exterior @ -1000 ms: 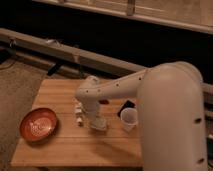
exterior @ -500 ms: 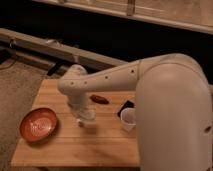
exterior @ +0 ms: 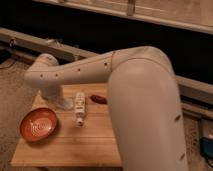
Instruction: Place the white sponge in the ceramic bowl
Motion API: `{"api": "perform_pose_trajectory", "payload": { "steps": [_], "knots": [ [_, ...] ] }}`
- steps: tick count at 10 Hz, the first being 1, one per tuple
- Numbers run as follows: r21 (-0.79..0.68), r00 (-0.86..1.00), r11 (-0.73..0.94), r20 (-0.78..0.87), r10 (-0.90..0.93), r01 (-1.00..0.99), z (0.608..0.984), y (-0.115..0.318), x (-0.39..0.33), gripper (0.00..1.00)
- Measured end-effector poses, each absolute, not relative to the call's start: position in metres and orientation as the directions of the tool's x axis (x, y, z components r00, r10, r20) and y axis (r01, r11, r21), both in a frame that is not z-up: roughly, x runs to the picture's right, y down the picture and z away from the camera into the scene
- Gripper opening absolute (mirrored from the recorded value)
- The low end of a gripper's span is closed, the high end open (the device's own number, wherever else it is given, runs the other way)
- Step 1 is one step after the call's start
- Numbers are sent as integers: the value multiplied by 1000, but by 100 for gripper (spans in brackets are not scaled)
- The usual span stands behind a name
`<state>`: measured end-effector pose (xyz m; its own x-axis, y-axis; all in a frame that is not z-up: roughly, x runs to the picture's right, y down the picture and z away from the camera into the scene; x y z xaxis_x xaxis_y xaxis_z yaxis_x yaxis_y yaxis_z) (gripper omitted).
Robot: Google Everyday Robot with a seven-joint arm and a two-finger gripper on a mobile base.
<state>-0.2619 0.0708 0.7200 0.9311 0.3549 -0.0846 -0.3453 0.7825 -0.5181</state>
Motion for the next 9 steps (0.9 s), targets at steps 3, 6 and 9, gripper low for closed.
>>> {"api": "perform_pose_trajectory", "payload": {
  "steps": [3,6,9],
  "knots": [
    [-527,957,819,32,287,-228,695,66,-311,0],
    [-581,954,799,125,274,-154,690,69,-337,0],
    [-613,950,782,162,268,-116,693,75,-355,0]
  ]
}}
